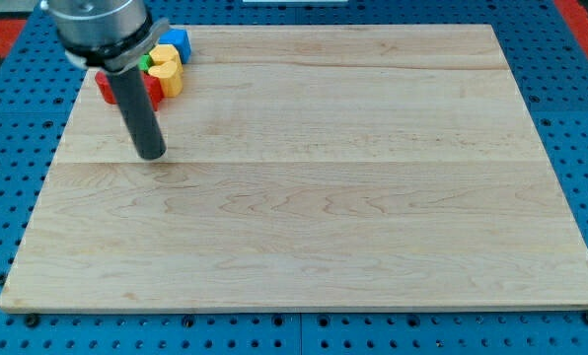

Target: Push the green star and the yellow heart towards right

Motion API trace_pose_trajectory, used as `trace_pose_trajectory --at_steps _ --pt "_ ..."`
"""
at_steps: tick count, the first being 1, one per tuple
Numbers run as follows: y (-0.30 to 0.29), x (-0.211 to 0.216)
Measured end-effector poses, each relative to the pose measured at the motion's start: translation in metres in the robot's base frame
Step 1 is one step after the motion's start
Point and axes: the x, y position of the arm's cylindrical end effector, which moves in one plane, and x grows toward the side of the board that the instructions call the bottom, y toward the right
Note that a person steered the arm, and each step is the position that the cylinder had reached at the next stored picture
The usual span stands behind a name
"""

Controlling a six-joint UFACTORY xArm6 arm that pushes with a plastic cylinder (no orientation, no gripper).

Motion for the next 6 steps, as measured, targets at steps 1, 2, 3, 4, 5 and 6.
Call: trace_pose_trajectory --at_steps 1,2,3,4,5,6 --pt "-0.051 -0.007" --pt "-0.107 -0.051" --pt "-0.129 -0.09" --pt "-0.129 -0.105" --pt "-0.13 -0.14" --pt "-0.129 -0.159"
